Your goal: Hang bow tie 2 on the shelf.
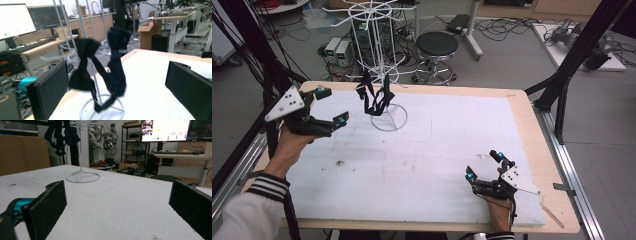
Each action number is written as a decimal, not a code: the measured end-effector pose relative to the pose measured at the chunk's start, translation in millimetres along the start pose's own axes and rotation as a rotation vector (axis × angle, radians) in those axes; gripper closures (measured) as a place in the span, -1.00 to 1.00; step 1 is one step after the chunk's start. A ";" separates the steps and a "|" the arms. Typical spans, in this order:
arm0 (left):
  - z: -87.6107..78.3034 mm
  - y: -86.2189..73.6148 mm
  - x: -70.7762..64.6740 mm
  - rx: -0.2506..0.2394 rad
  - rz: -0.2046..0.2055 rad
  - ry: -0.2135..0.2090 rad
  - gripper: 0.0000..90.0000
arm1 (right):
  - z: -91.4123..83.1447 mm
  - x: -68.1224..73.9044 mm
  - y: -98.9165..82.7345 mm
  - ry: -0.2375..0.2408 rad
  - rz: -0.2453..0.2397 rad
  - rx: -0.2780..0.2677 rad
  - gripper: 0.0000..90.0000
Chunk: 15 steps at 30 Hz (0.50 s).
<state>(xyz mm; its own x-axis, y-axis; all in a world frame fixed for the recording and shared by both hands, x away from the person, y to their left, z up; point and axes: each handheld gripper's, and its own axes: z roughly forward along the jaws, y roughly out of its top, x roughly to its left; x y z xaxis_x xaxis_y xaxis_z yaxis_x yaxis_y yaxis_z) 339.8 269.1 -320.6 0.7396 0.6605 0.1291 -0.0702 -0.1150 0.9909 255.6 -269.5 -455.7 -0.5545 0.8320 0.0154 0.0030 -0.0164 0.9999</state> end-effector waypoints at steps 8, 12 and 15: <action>-23.5 -53.8 -24.1 -0.034 -0.047 0.040 -0.88 | -0.1 0.7 -0.1 -0.002 -0.003 -0.001 -0.99; -30.9 -73.0 -28.1 -0.038 -0.071 0.061 -0.88 | -0.2 1.2 0.0 -0.004 -0.005 0.000 -0.99; -36.6 -83.7 -31.1 -0.058 -0.095 0.086 -0.88 | -0.4 1.5 0.0 -0.006 -0.003 0.002 -0.99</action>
<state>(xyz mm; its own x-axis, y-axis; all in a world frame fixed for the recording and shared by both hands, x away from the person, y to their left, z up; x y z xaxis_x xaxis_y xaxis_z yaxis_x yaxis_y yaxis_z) 298.2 285.3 -406.1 0.6848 0.7279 0.0348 -0.0426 -0.0077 0.9991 254.4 -268.5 -455.7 -0.5498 0.8352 0.0124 0.0032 -0.0127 0.9999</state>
